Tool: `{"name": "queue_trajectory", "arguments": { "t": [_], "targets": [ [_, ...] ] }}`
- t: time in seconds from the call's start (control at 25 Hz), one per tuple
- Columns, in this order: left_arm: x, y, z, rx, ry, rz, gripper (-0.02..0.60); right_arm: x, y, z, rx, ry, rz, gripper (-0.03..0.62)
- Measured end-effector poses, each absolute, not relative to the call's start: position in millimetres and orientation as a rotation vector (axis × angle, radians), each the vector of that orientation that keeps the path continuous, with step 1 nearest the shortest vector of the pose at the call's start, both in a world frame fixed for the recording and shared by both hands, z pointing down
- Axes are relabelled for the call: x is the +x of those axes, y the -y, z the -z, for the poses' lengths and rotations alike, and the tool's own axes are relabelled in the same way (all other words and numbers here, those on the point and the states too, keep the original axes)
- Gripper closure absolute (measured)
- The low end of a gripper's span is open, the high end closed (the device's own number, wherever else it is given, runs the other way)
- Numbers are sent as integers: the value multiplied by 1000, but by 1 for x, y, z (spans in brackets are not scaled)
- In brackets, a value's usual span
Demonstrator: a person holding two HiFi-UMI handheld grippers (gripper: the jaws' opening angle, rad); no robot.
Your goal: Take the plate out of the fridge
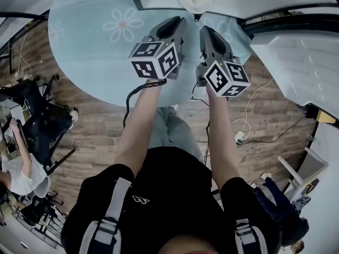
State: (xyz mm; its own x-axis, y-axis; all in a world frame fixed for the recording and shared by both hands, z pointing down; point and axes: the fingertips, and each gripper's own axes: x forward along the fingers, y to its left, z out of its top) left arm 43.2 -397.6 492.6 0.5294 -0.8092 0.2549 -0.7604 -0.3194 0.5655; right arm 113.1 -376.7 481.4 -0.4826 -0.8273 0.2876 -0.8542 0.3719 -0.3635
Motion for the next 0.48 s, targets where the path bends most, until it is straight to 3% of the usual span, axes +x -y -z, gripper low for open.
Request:
{"name": "queue_trajectory", "arguments": {
  "t": [0.12,0.2,0.32,0.4,0.48],
  "targets": [
    [48,407,-501,2116,1252,84,517,115,389,-488,1567,2549,-753,576],
    [49,412,-508,2094,1254,81,517,114,397,-494,1556,2551,-765,527],
    [55,421,-519,2057,1240,87,517,117,410,-502,1586,2533,-781,526],
    [59,427,-524,2038,1232,89,462,120,418,-507,1607,2512,-791,526],
    [59,434,-527,2032,1239,100,454,123,426,-512,1619,2493,-803,478]
  ]
}}
